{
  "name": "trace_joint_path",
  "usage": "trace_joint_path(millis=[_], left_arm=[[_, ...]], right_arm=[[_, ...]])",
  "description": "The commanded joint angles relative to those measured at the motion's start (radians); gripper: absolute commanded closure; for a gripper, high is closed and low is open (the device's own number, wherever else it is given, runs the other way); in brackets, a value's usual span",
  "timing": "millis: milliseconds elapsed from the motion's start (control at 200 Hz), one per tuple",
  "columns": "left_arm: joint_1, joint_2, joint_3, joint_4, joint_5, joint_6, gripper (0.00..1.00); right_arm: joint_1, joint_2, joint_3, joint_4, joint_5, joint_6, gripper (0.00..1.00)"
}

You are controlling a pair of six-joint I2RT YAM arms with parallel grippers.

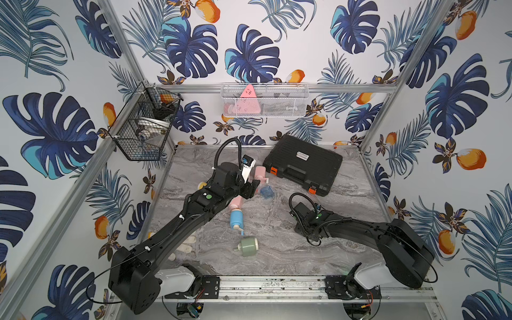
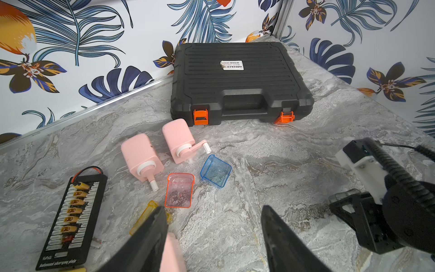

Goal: Put the tray back into the pencil sharpener
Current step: Move the container to the center of the board.

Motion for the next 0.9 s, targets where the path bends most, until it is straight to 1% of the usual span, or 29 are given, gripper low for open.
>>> trace_joint_path(millis=[0, 205, 445, 606, 786, 846, 891], left_arm=[[0.0, -0.005, 0.002, 0.029, 0.013, -0.01, 0.33], [0.001, -0.004, -0.008, 0.039, 0.016, -0.007, 0.34], [-0.001, -0.029, -0.046, 0.064, -0.003, 0.023, 0.34], [-0.001, -0.041, -0.063, 0.079, -0.014, 0.045, 0.34], [-0.001, -0.037, -0.058, 0.071, 0.004, 0.056, 0.33], [-0.001, -0.043, -0.061, 0.072, -0.004, 0.063, 0.33], [-0.001, -0.05, -0.07, 0.082, -0.016, 0.069, 0.33]], right_arm=[[0.032, 0.014, 0.01, 0.0, -0.046, 0.001, 0.93], [0.138, 0.001, 0.048, -0.05, -0.029, 0.019, 1.0], [0.279, 0.035, 0.097, -0.118, -0.014, 0.061, 1.0], [0.294, 0.077, 0.098, -0.101, -0.021, 0.063, 1.0], [0.294, 0.103, 0.114, -0.085, -0.031, 0.04, 0.93], [0.294, 0.098, 0.109, -0.078, -0.033, 0.036, 0.89], [0.294, 0.087, 0.105, -0.075, -0.029, 0.037, 0.83]])
